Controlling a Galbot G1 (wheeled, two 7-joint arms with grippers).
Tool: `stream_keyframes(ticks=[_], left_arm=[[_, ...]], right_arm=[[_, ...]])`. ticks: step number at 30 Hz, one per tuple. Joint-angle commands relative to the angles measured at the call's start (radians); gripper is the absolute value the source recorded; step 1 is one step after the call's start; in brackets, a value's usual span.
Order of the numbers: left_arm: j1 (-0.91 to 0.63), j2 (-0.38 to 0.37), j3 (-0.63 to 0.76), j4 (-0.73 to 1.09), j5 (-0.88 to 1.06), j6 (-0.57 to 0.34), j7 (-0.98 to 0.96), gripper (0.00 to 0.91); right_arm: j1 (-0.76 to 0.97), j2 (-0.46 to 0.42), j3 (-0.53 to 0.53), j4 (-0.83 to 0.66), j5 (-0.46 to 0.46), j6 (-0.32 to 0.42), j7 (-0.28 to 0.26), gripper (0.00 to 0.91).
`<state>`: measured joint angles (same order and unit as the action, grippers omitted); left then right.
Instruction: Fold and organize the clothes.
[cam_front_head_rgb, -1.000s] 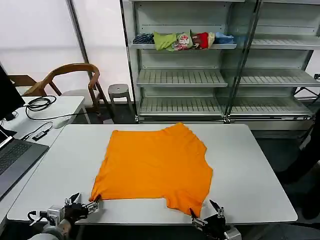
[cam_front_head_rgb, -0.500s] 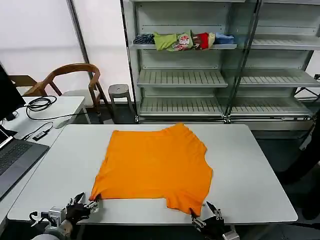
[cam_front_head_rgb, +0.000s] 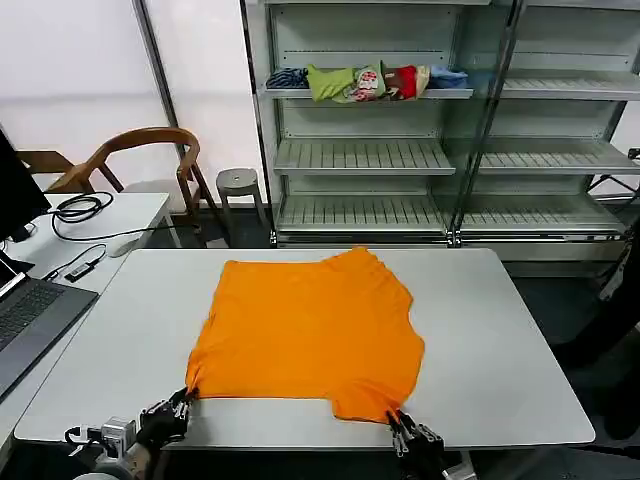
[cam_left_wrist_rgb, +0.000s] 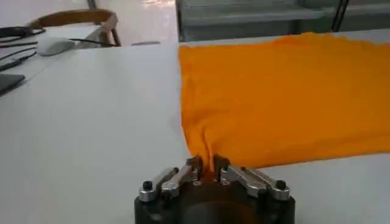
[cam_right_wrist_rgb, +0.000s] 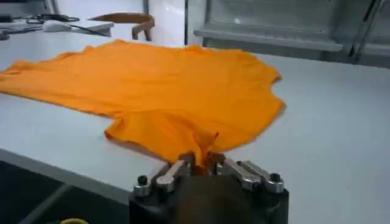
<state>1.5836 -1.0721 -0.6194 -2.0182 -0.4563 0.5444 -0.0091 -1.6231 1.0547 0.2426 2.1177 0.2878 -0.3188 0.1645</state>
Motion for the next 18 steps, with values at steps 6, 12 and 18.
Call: stream_keyframes(ticks=[6,12,18], left_arm=[[-0.026,0.015,-0.007,-0.021,-0.017,-0.062,0.033,0.020],[-0.108,0.058,-0.028,-0.027,-0.139,-0.080,0.032,0.020],[-0.194,0.077,-0.018,0.020,-0.191,-0.099,0.033,0.020]], right_arm=[[0.024,-0.003,0.015,0.024,0.009,0.010,-0.007,0.000],[0.100,-0.010,0.061,0.059,0.080,-0.008,-0.005,0.000],[0.213,-0.001,0.071,0.011,0.104,-0.029,-0.007,0.000]])
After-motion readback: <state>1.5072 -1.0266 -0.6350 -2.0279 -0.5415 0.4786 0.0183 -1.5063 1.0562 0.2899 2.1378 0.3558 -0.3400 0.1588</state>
